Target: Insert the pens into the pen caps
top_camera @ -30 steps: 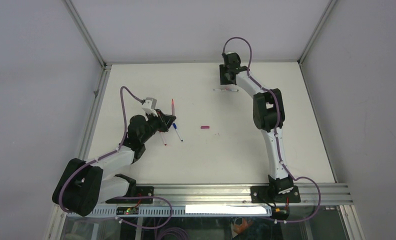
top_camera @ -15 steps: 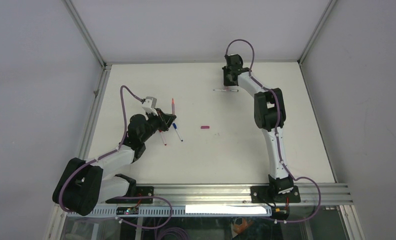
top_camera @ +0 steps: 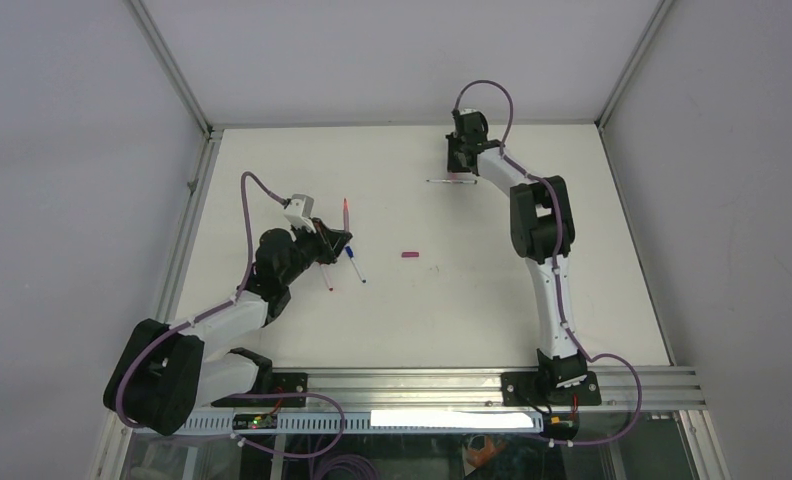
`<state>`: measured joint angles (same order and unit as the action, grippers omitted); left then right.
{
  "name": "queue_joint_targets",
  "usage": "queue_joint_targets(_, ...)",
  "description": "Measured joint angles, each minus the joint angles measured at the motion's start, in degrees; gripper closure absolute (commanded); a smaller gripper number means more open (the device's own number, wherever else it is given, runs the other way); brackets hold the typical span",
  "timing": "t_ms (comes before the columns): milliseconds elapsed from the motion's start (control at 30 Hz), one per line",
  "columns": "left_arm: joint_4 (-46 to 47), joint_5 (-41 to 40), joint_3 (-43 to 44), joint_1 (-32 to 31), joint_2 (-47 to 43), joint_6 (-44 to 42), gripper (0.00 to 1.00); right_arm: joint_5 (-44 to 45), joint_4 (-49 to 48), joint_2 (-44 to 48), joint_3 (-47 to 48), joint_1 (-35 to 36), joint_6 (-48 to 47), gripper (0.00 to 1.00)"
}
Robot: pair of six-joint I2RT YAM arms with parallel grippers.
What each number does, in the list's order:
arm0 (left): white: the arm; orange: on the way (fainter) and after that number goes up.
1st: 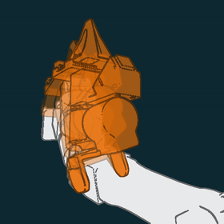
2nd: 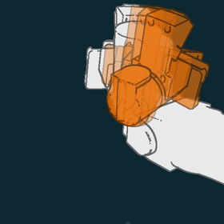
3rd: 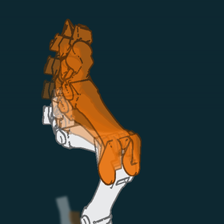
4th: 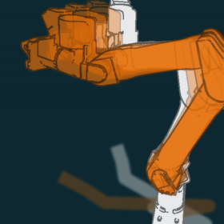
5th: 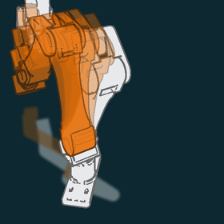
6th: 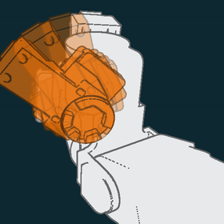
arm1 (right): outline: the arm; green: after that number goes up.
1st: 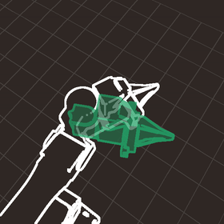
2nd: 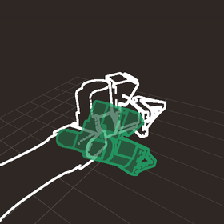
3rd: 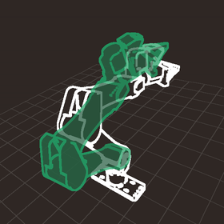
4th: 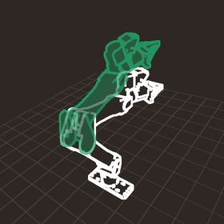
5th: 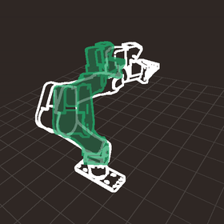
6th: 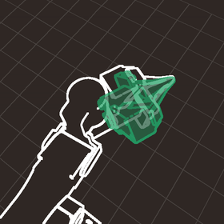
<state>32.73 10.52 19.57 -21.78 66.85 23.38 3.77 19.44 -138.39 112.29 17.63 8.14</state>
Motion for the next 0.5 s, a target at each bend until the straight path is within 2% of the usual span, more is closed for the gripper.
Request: queue_joint_targets(500, -3.2, 0.0, 0.0, 0.0, -4.1, 0.0, 1.0, -1.5, -4.8, 4.7, -8.9, 0.0, 3.6, 1.0)
